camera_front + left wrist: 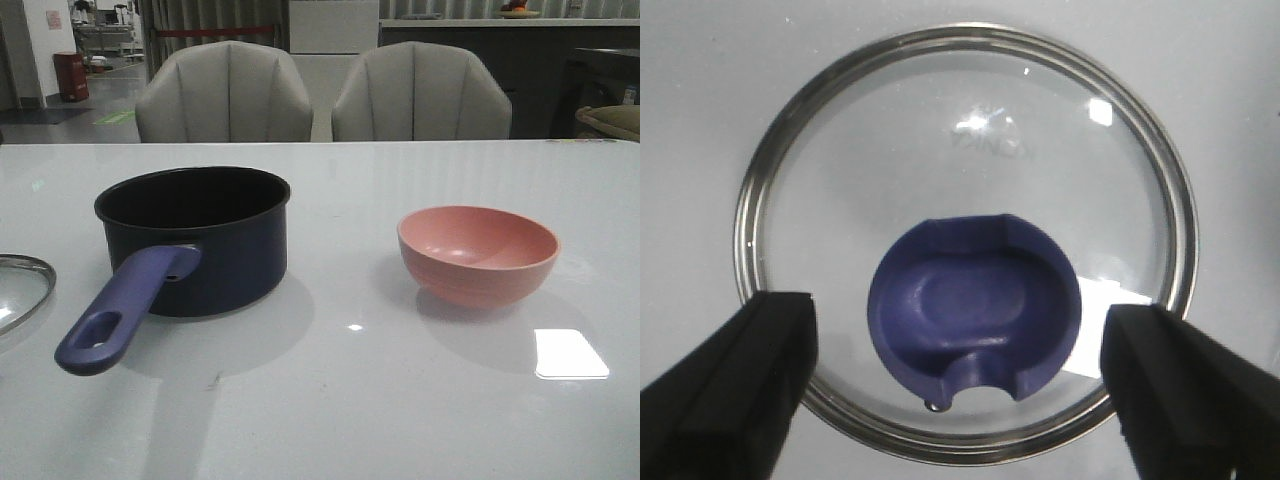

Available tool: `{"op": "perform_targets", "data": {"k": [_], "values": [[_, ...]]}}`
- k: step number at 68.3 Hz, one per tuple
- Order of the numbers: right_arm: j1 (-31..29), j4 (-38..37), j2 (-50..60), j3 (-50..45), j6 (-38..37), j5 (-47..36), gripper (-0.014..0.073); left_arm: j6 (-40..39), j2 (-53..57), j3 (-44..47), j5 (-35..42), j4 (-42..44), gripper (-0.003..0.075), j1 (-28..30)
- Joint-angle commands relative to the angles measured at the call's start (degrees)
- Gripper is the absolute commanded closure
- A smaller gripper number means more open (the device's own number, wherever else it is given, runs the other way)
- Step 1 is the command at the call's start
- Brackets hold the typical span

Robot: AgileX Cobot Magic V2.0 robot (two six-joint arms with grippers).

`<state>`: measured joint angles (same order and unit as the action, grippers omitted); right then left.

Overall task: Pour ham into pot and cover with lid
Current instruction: 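Release the bowl and grasp the lid knob with the left gripper, then lift the lid and lower it onto the pot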

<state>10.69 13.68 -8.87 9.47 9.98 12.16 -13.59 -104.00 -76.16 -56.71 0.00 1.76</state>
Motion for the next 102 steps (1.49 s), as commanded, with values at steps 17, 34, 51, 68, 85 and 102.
{"op": "perform_targets", "data": {"k": [17, 34, 51, 68, 85, 102], "values": [[0.05, 0.08, -0.49, 1.66, 0.72, -4.99, 0.0435, 1.60, -0.88, -1.67, 1.64, -2.09, 0.0114, 0.07], [0.05, 0.08, -0.49, 1.66, 0.72, -4.99, 0.0435, 2.45, -3.24, -1.77, 2.11, -3.24, 0.0125, 0.07], [0.05, 0.08, -0.49, 1.66, 0.72, -4.99, 0.0435, 2.45, -3.39, -1.88, 2.92, -3.24, 0.0346, 0.07], [0.05, 0.08, -0.49, 1.66, 0.72, -4.99, 0.0435, 2.45, -3.39, -1.88, 3.30, -3.24, 0.0409, 0.07], [0.05, 0.08, -0.49, 1.66, 0.72, -4.99, 0.0435, 2.57, -1.85, -2.71, 3.39, -3.24, 0.0409, 0.07], [0.05, 0.08, -0.49, 1.66, 0.72, -4.99, 0.0435, 4.23, 2.34, -5.86, 2.10, -3.24, 0.0409, 0.07]]}}
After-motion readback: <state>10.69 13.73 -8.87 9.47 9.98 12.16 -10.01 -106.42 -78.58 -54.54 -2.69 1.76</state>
